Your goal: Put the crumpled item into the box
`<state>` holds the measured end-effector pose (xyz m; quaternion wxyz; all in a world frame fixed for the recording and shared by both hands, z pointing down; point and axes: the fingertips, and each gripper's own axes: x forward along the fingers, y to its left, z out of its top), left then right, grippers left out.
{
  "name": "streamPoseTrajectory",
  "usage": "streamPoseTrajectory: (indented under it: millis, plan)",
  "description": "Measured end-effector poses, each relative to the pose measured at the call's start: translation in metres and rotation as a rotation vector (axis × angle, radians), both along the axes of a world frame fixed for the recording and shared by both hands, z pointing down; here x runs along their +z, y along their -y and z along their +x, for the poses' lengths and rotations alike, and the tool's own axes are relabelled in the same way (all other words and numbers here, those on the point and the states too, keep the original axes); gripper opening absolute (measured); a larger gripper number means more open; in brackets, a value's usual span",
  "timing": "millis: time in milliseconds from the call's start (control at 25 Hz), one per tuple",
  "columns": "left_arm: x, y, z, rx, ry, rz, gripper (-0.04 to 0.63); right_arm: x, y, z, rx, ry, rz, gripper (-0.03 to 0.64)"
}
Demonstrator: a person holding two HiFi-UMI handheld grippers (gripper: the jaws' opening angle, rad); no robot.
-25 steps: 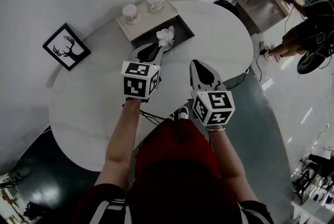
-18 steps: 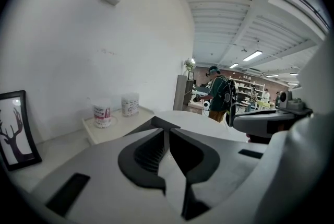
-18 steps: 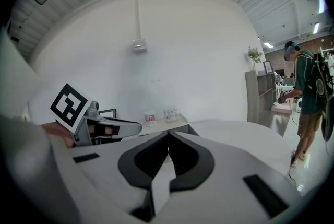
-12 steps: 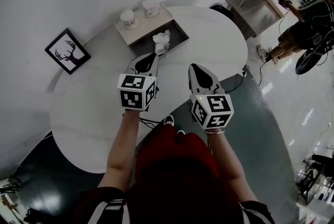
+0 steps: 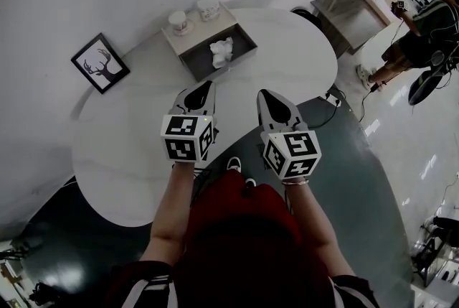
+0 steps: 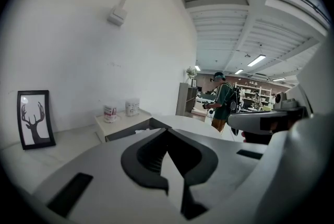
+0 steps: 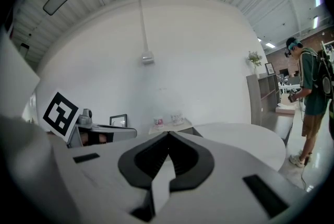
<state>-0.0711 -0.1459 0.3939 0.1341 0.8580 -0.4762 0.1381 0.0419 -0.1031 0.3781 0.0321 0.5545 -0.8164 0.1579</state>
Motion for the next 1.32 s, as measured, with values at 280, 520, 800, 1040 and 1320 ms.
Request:
streamPoseTrajectory:
  millis: [280,520,800,1040,1320]
  plan:
    - [-0.008,-0.036,-0.002,-0.032,-0.010,0.028,0.023,-0.001,-0.022,0.007,0.003,0.017,0.009,0.015]
    - [-0.007,-0.060,-0.003,-0.050,-0.020,0.031,0.023,-0.001,-0.039,0.007,-0.017,0.011,0.019,0.015]
    - [-0.008,-0.083,-0.007,-0.062,-0.011,0.042,0.023,-0.002,-0.057,0.005,-0.030,0.020,0.028,0.015]
    - [-0.008,-0.098,-0.012,-0.072,-0.014,0.050,0.023,-0.005,-0.074,0.003,-0.043,0.016,0.042,0.015]
    - [-0.009,-0.117,-0.013,-0.073,-0.017,0.051,0.023,-0.007,-0.091,0.005,-0.041,0.024,0.047,0.015]
